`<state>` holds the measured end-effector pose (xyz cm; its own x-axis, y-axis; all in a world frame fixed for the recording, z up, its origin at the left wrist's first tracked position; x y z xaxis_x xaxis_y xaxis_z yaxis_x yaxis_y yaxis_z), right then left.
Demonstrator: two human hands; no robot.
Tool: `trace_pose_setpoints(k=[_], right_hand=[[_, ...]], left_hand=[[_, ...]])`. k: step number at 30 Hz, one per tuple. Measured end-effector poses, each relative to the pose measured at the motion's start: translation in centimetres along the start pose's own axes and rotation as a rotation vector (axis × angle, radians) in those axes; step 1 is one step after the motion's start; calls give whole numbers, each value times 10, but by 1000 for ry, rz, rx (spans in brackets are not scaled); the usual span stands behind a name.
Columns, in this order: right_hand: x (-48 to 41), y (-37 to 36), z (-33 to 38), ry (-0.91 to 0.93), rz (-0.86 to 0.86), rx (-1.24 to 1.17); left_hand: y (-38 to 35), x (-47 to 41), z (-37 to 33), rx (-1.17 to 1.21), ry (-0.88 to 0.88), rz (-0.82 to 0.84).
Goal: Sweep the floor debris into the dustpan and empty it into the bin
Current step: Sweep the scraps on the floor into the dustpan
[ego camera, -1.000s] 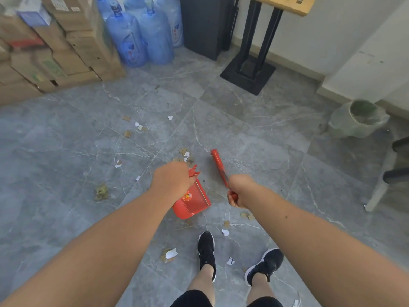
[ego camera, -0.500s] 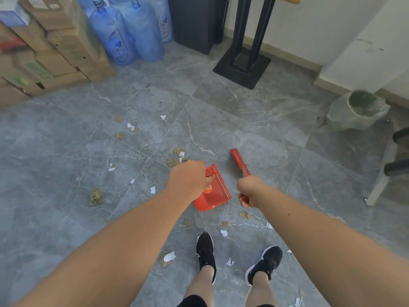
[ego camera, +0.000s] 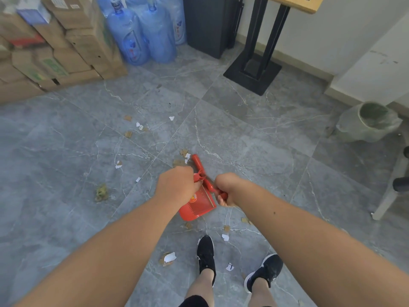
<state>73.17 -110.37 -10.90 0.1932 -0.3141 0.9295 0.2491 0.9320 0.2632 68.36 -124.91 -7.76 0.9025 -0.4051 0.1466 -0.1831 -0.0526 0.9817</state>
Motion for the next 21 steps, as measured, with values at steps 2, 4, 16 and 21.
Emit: trace_pose_setpoints(k=[2, 4, 16, 21], right_hand=[[8, -3, 1, 1, 27, -20], [15, -5, 1, 1, 44, -30], [50, 40, -22, 0, -41, -252], [59, 96, -68, -4, -116, -379]], left_hand=[[2, 3, 10, -27, 19, 9], [5, 4, 17, -33, 40, 12], [23, -1, -27, -53, -95, -1], [19, 8, -85, -49, -261, -2]])
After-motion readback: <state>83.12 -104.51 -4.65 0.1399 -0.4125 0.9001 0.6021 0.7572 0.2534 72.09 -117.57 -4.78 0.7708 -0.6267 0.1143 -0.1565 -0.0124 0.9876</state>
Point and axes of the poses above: each hand's wrist, its own x-axis away from the middle knuckle, its own y-axis out of the back of the hand, z = x × y, the point moved 1 cm from there along -x, towards the middle knuckle, and after that the axes turned 13 degrees about -z, right-handed, at the moved point
